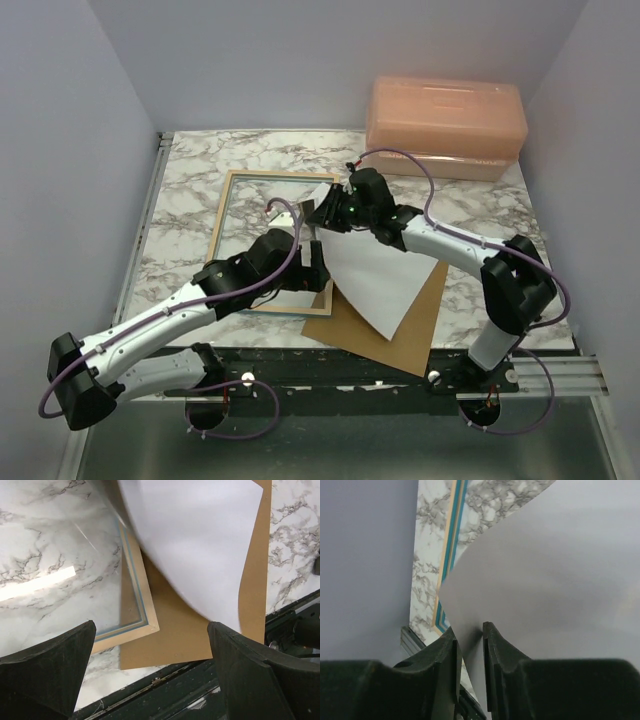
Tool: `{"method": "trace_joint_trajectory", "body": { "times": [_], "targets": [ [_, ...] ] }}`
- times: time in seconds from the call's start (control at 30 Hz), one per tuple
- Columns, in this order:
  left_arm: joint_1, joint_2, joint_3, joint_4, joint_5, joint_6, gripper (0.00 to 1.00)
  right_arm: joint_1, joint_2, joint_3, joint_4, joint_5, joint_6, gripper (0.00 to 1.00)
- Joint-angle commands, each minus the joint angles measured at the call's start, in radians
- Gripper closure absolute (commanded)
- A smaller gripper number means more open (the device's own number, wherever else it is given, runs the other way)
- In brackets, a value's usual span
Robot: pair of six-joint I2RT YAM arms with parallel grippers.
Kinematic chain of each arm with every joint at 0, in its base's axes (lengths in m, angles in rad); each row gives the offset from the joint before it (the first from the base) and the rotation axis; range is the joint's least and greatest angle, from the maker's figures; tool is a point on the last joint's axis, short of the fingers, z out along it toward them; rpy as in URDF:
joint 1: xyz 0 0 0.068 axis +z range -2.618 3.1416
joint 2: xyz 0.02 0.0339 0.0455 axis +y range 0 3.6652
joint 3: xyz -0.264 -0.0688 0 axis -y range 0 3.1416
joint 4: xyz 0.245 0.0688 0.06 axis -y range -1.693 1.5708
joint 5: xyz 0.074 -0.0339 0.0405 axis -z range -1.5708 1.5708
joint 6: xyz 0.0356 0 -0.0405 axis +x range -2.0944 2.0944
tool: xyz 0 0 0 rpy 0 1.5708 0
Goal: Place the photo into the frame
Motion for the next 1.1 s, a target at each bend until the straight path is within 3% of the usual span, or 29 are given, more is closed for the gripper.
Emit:
{"method": "trace_joint_trajectory", "body": {
  "times": [0.0,0.13,0.3,0.67,0.87,1.07],
  "targets": [
    [0.032,-0.048,-0.048,-0.008,0.034,-0.032,0.02,0.015,0.055,0.022,0.165,0.002,0.08,0.58],
    [0.076,-0.059,-0.093,0.006,0.083,-0.042,0.01,0.016,0.063,0.011,0.159,-0.018,0.084,0.27],
    [0.138,-0.054,-0.16,0.09,0.176,-0.062,0.03,0.01,-0.004,-0.019,0.09,0.055,0.046,0.13],
    [0.305,0.046,-0.337,0.474,0.457,-0.186,0.21,-0.18,-0.2,-0.263,-0.073,0.088,-0.034,0.12],
    [0.345,0.161,-0.414,0.734,0.499,-0.299,0.35,-0.274,-0.3,-0.417,-0.123,0.112,-0.07,0.11],
    [0.351,0.282,-0.459,0.913,0.487,-0.393,0.47,-0.299,-0.331,-0.452,-0.159,0.127,-0.088,0.1]
  ]
}}
